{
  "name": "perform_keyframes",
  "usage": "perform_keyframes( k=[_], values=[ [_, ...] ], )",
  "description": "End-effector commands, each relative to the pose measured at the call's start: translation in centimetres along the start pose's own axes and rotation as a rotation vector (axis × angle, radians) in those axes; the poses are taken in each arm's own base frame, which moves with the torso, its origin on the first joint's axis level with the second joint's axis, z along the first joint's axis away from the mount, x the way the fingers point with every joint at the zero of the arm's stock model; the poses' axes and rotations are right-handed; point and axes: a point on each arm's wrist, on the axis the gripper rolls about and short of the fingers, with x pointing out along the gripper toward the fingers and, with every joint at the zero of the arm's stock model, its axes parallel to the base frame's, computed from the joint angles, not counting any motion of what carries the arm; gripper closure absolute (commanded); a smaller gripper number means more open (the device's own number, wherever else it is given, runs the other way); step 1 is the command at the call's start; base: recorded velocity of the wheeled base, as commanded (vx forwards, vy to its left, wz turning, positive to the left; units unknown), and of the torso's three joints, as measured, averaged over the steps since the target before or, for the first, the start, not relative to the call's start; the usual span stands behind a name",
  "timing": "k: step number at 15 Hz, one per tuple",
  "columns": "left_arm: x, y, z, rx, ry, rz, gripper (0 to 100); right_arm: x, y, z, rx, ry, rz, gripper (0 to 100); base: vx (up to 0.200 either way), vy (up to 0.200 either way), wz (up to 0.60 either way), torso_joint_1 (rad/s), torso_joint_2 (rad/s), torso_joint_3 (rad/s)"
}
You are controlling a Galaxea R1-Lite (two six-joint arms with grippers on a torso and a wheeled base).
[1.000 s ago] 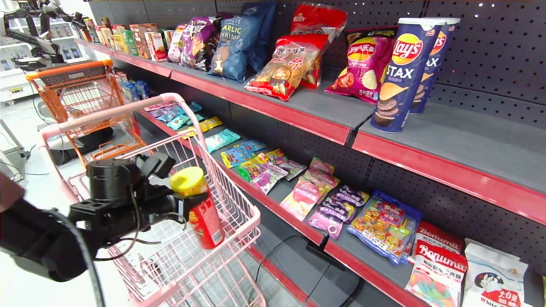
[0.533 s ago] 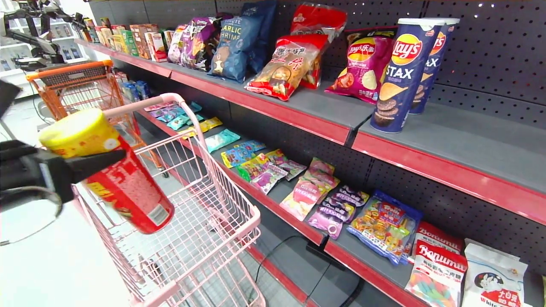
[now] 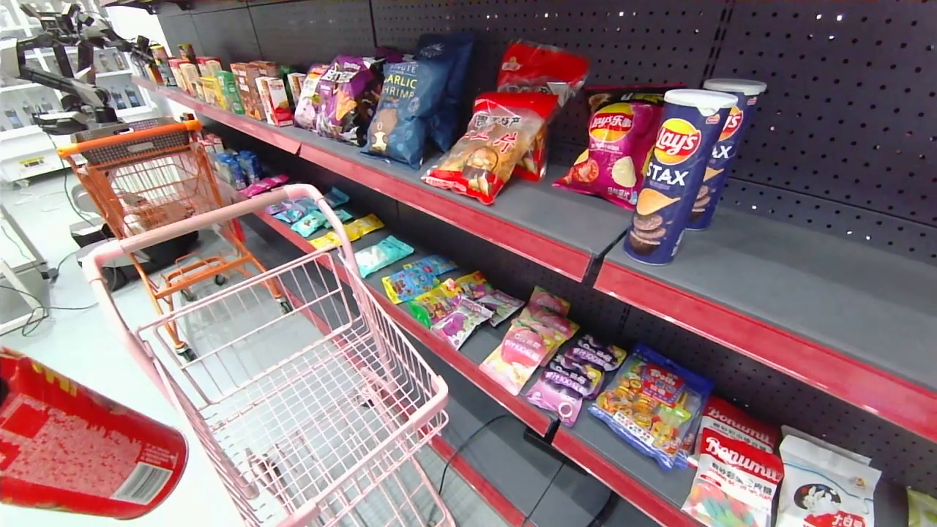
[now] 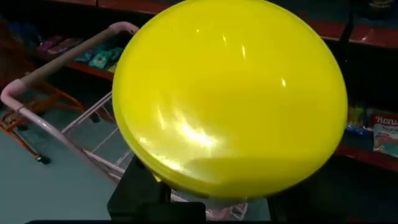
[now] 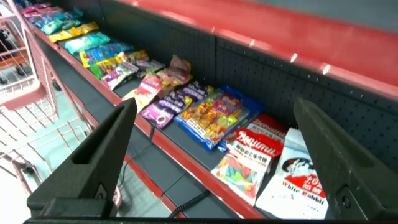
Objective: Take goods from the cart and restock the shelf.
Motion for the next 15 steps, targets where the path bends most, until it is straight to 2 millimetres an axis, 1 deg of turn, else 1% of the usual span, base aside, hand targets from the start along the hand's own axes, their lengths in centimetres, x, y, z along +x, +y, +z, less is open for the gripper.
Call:
perform_keyframes(
  k=[1,5,8,11,13,15],
  values=[
    [-1.0,-0.3,-0.4,0.017,-0.032,0.013,100,0.0,0.0,0.0,-0.001,0.001,0.001,0,0.0,0.0,0.0,0.222,-0.56,-0.339],
    [-1.0,-0.3,-0.5,0.075,-0.027,0.024,100,0.0,0.0,0.0,-0.001,0.001,0.001,0,0.0,0.0,0.0,0.243,-0.6,-0.358],
    [-1.0,-0.3,-0.5,0.095,-0.028,0.026,100,0.0,0.0,0.0,-0.001,0.001,0.001,0,0.0,0.0,0.0,0.201,-0.47,-0.277],
    [-1.1,-0.3,-0.5,0.096,-0.032,0.031,100,0.0,0.0,0.0,0.001,0.001,0.001,0,0.0,0.0,0.0,0.175,-0.39,-0.225],
    [-1.6,-0.4,-0.6,0.101,-0.051,0.035,100,0.0,0.0,0.0,0.001,0.001,0.001,0,0.0,0.0,0.0,0.146,-0.33,-0.183],
    [-1.9,-0.5,-1.2,0.101,-0.05,0.065,100,0.0,0.0,0.0,0.001,0.001,0.001,0,0.0,0.0,0.0,0.021,-0.04,-0.018]
  ],
)
